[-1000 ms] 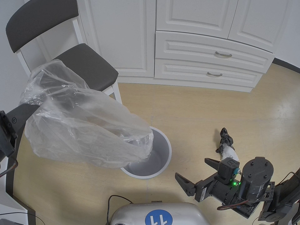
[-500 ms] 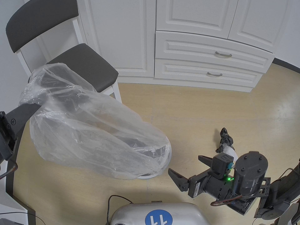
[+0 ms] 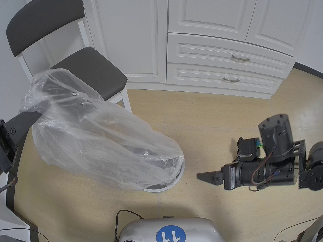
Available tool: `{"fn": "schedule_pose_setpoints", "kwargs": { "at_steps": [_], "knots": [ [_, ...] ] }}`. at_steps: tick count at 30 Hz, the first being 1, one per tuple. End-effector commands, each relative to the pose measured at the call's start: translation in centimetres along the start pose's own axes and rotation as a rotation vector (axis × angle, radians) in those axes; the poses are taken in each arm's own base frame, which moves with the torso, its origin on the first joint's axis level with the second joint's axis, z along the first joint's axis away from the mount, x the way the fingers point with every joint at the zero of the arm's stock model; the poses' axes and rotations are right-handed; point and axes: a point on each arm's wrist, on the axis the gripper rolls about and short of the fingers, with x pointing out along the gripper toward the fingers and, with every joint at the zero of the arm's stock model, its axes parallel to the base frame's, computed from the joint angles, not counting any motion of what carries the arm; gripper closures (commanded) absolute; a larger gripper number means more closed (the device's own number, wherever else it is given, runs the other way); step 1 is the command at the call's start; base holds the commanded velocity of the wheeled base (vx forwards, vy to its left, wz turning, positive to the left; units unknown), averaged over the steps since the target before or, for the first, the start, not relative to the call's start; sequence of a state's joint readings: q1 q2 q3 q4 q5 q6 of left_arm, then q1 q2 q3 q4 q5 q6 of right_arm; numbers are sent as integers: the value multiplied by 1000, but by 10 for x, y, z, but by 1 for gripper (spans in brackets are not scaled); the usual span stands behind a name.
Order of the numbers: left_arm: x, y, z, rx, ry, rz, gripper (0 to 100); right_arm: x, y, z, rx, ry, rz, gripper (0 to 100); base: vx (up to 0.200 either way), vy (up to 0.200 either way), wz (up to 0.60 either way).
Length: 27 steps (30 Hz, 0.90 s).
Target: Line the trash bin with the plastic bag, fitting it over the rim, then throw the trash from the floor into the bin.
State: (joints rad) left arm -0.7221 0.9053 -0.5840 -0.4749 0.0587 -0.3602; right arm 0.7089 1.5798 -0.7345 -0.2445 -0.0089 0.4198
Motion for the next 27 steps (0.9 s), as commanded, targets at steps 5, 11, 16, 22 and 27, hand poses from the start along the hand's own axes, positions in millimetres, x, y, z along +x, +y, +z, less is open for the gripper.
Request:
{"fn": "schedule_pose_setpoints", "kwargs": {
  "at_steps": [5, 11, 16, 22, 27],
  "knots": [
    [-6, -1, 4, 4, -26, -12, 100, 7, -22, 30, 101, -126, 85, 0, 0, 0, 0],
    [-11, -2, 8, 11, -46, -26, 100, 36, -16, 18, 92, -166, 143, 0, 0, 0, 0],
    [-13, -3, 8, 24, -52, -28, 100, 55, -10, 4, 83, -210, 196, 0, 0, 0, 0],
    [-14, -3, 9, 24, -53, -38, 100, 69, -3, -14, 70, -239, 241, 0, 0, 0, 0],
    [-14, -3, 9, 24, -51, -42, 100, 76, -1, -19, 71, -245, 256, 0, 0, 0, 0]
  ]
}}
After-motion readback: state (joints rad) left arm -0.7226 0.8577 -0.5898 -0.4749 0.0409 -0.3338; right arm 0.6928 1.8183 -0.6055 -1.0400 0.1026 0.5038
